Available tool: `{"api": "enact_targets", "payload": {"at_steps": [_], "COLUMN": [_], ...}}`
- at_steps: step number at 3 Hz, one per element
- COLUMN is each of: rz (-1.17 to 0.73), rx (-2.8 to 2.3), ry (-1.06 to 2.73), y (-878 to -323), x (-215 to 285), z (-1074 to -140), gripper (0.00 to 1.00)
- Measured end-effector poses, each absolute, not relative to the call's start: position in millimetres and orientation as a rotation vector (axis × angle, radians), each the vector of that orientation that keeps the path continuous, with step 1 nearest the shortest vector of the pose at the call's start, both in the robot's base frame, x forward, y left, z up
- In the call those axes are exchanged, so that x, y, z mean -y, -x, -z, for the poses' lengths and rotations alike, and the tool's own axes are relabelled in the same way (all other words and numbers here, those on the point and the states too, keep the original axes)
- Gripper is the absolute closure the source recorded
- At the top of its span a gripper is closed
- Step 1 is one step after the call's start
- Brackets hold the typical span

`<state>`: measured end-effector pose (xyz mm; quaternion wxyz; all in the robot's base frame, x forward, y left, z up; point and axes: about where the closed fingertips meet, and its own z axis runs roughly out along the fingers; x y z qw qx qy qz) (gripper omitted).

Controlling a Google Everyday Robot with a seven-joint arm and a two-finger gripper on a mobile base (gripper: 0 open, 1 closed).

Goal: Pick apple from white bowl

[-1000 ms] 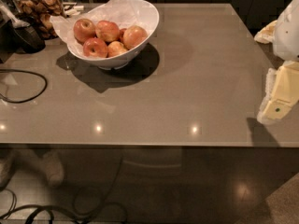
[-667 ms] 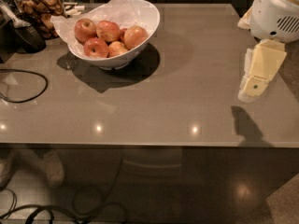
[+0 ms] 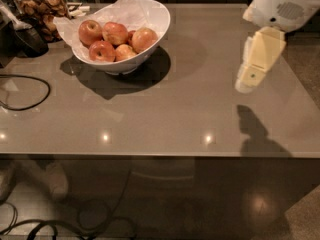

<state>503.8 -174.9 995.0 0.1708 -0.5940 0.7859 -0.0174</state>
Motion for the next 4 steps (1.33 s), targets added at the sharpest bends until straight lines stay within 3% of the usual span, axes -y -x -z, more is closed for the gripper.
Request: {"api": "enact_targets", "payload": {"at_steps": [4], "rz": [-0.105], "rx": [-2.174], "ry": [1.548], "y": [-598.1], "x": [100.1], "z": [-1014.4], "gripper": [0.0]}}
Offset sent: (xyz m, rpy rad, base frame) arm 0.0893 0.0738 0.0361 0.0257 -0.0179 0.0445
